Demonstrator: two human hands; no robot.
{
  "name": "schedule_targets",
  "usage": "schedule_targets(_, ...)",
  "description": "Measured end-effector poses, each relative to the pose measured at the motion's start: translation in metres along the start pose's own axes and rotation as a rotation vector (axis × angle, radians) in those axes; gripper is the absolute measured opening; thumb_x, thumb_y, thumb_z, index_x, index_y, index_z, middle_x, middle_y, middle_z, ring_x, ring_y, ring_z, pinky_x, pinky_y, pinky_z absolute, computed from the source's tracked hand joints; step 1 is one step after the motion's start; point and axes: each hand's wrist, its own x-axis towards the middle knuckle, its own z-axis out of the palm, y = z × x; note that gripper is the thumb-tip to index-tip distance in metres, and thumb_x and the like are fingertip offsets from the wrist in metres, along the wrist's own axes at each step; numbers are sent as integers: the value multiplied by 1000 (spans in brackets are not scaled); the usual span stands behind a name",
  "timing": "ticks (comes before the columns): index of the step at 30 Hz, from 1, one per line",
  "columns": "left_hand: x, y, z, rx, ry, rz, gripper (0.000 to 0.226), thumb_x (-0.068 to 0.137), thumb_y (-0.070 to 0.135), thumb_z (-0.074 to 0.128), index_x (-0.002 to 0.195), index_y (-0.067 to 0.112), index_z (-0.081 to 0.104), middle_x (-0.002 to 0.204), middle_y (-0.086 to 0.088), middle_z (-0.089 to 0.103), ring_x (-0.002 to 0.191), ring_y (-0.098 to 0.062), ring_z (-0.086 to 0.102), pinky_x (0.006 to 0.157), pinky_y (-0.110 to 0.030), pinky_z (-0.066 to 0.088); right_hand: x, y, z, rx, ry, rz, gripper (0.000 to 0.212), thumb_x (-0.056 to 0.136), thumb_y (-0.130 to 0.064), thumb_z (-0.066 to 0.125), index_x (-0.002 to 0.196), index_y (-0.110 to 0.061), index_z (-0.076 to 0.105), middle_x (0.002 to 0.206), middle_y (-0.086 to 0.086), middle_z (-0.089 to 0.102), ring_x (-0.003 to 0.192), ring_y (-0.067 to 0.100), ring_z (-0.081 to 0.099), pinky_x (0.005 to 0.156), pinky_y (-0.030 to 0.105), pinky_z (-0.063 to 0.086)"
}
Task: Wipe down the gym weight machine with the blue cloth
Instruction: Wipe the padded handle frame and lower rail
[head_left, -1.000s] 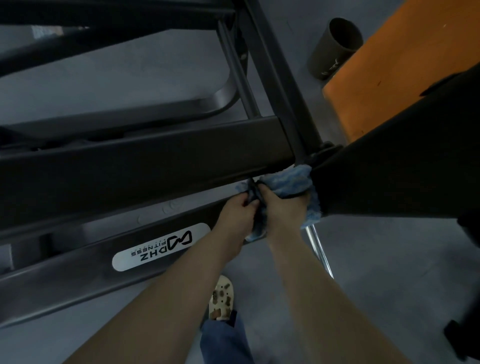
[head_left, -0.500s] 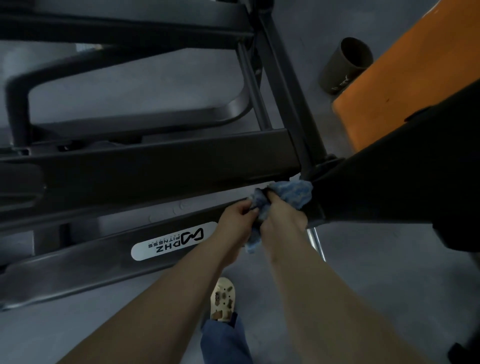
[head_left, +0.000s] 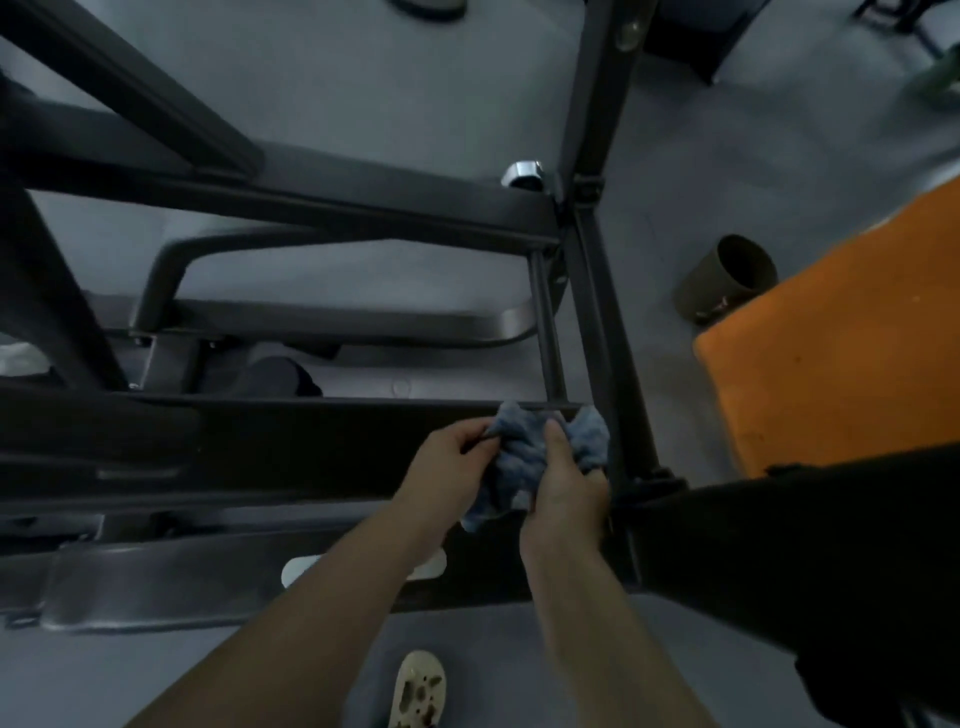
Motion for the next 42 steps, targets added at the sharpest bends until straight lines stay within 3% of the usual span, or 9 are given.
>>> schedule_targets(5, 26, 48, -24, -57, 115, 116, 19, 96, 8, 46, 97, 21, 60, 96, -2, 64, 84, -12, 60, 74, -21, 51, 2, -29, 42, 16, -132, -11, 50, 91, -23, 61, 134, -5, 43, 121, 16, 59, 80, 17, 61, 42, 16, 46)
schedule_targets(8, 46, 77, -41, 0, 156, 217, 23, 95, 5, 48, 104, 24, 58, 89, 8, 61, 78, -2, 57, 63, -5, 47, 8, -45, 69, 70, -156, 35, 39, 92, -15, 53, 130, -8, 46, 113, 12, 58, 81, 17, 59, 53, 24, 45)
schedule_targets(15, 117, 131, -65, 150, 168, 302, 23, 96, 10, 48, 112, 13, 63, 98, 1, 63, 86, -10, 60, 68, -14, 50, 43, -93, 137, -6, -114, -113, 39, 90, -4, 52, 129, -6, 46, 117, 14, 57, 92, 25, 62, 66, 30, 53)
schedule_targets(20, 181, 162, -67, 283, 212, 422, 17, 92, 10, 55, 101, 17, 66, 91, 3, 65, 91, -14, 61, 82, -28, 50, 96, -133, 184, -366, -30, -369, 28, 87, -11, 60, 113, -2, 53, 115, 16, 58, 95, 26, 59, 75, 32, 49)
schedule_targets(25, 245, 197, -64, 467, 339, 563, 25, 88, 7, 60, 112, 9, 66, 95, 3, 61, 92, -10, 54, 72, -9, 31, 166, -177, 220, -782, 32, -673, 27, 83, -16, 62, 103, 3, 58, 117, 21, 57, 106, 34, 54, 88, 33, 41)
schedule_targets(28, 278, 209, -62, 561, 300, 583, 39, 87, 5, 59, 125, 8, 57, 118, -6, 63, 111, -19, 55, 86, -15, 33, 210, -195, 241, -936, 12, -703, 38, 86, -23, 63, 113, 3, 57, 120, 21, 55, 108, 35, 54, 91, 41, 47)
schedule_targets(34, 340, 203, -49, 1088, 103, 190, 67, 97, 26, 47, 150, 18, 7, 157, -15, -8, 144, -33, -5, 116, -44, 8, 268, -195, 264, -1185, -80, -646, 61, 87, -29, 64, 135, -2, 37, 137, 16, 44, 124, 29, 46, 99, 34, 38)
schedule_targets(39, 364, 195, -39, 1291, 57, 186, 41, 100, 27, 35, 138, 11, 33, 135, -13, 46, 121, -29, 47, 101, -40, 34, 286, -182, 271, -1275, -201, -669, 64, 84, -37, 65, 132, -3, 40, 135, 15, 46, 122, 31, 48, 100, 38, 40)
schedule_targets(42, 378, 207, -32, 1267, 13, 193, 32, 98, 17, 35, 128, 7, 44, 127, -14, 54, 113, -29, 53, 90, -37, 42, 299, -190, 280, -1388, -219, -569, 68, 81, -37, 68, 134, -6, 39, 133, 16, 49, 121, 32, 49, 98, 39, 41)
